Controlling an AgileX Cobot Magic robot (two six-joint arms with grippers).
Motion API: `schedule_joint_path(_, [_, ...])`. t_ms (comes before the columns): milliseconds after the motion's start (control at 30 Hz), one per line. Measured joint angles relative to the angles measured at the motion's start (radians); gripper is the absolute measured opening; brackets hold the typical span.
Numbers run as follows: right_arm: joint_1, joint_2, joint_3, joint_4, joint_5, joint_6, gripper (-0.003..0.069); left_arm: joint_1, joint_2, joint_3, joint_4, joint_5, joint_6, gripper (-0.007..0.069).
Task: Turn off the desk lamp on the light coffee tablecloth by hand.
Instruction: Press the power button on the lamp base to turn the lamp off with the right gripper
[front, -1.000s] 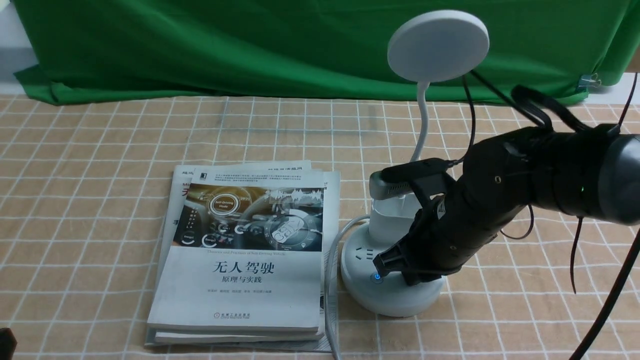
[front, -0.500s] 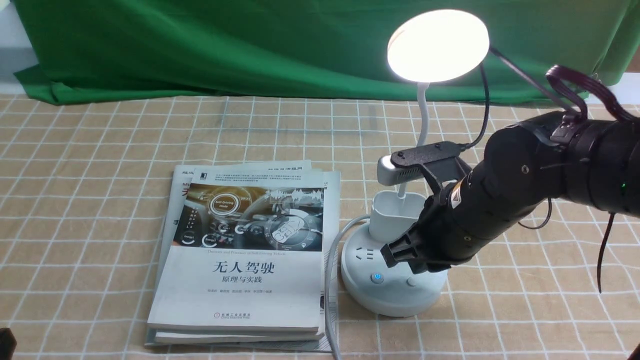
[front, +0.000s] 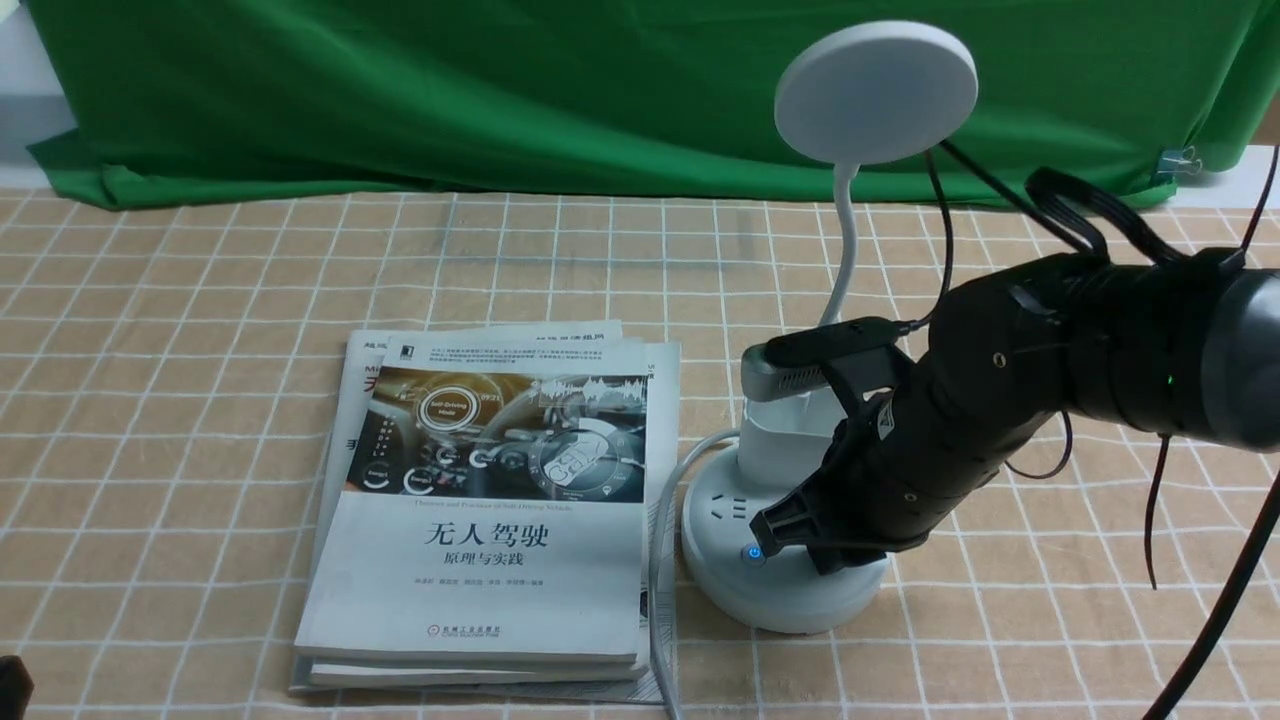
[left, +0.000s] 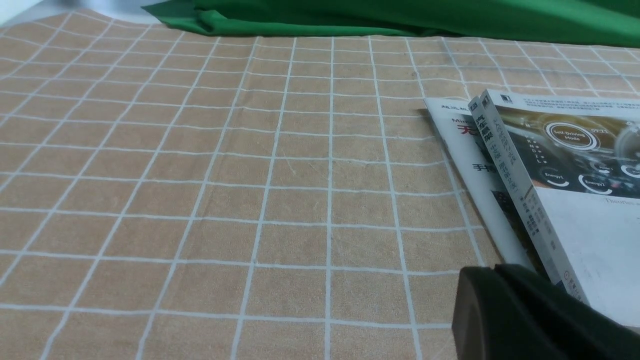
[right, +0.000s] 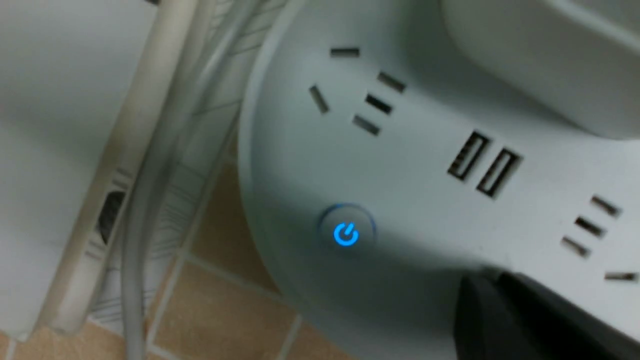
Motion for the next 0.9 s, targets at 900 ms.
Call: schedule_joint_path(900, [0.015,-0.008,-0.003,-0.007,0.001,0.0,0.0041,0.0,0.0,0.0,0.0,0.0,0.0,0.0004])
